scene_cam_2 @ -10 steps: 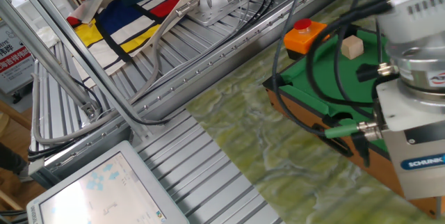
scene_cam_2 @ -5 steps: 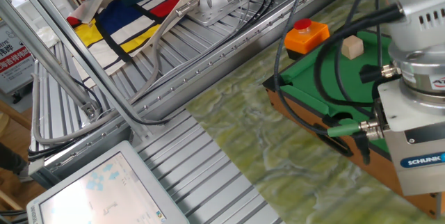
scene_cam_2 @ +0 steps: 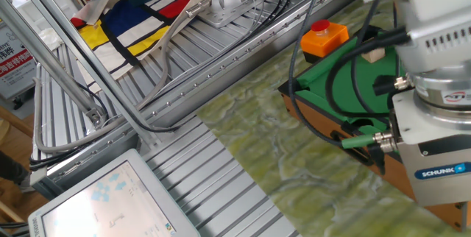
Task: Hit the pool ball
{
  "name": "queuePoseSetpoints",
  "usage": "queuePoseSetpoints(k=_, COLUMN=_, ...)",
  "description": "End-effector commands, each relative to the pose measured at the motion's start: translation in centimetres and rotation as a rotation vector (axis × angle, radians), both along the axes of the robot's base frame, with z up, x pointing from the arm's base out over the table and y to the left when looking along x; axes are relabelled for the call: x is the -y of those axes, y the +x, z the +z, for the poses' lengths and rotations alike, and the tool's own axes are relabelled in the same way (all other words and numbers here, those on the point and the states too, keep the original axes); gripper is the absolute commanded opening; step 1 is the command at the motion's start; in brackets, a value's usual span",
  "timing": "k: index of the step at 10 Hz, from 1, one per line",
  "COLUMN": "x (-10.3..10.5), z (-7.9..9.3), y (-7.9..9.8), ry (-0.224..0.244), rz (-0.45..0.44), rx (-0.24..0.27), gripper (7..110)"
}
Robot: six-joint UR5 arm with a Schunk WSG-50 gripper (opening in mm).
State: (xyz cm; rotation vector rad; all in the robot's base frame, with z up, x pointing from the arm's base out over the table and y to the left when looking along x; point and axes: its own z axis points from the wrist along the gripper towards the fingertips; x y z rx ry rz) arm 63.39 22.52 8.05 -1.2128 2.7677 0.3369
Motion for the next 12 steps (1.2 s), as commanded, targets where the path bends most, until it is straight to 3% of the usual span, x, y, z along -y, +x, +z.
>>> queuePoseSetpoints(k=1, x=-0.76, z=0.02, y=-0.04, ry=0.049, rz=-0.002, rx=-0.011, gripper=7)
queuePoseSetpoints(k=5, x=-1.47, z=0.25, y=-0.24, ry=0.078, rz=-0.013, rx=-0.022, gripper=7)
queuePoseSetpoints(k=11, x=-0.56, z=-0.01, y=-0.90, ry=0.036, rz=-0.034, rx=-0.054, gripper=7)
queuePoseSetpoints(k=12, x=-0.88, z=0.11, y=-0.88, ry=0.047, rz=-0.034, rx=-0.053, gripper=7)
